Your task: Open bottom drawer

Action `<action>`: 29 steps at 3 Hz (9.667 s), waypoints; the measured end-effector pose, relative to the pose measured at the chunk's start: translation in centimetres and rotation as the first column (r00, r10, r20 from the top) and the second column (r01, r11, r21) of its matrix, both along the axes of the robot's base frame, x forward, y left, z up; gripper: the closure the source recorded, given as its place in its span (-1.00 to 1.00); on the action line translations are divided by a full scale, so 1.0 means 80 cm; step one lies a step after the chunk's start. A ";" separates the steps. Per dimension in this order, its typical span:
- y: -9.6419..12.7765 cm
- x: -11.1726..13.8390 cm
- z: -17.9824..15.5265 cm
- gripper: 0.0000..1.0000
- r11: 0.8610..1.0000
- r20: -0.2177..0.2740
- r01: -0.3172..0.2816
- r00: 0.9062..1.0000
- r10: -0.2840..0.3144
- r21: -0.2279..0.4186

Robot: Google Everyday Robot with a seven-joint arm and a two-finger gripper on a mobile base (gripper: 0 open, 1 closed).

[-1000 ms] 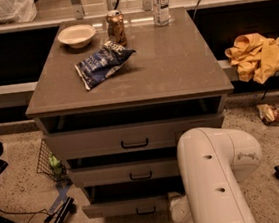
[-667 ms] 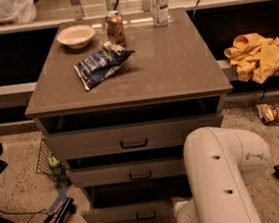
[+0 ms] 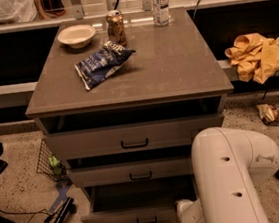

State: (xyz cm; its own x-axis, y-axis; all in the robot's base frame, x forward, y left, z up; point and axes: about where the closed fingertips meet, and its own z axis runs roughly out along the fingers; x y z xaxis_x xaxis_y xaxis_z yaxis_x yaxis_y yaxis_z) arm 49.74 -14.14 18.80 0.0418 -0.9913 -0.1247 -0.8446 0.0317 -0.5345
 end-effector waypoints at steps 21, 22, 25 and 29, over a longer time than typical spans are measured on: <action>0.067 -0.014 -0.048 1.00 0.980 -0.084 -0.174 0.980 0.182 0.097; 0.068 -0.012 -0.043 1.00 0.980 -0.085 -0.174 0.980 0.182 0.097; 0.009 -0.121 -0.064 0.53 0.991 -0.293 -0.137 0.947 0.131 0.001; 0.011 -0.123 -0.067 -1.00 0.990 -0.296 -0.139 0.946 0.133 0.004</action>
Offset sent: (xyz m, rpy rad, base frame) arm -0.1608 -0.0474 0.0202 -0.0275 0.2594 -0.2366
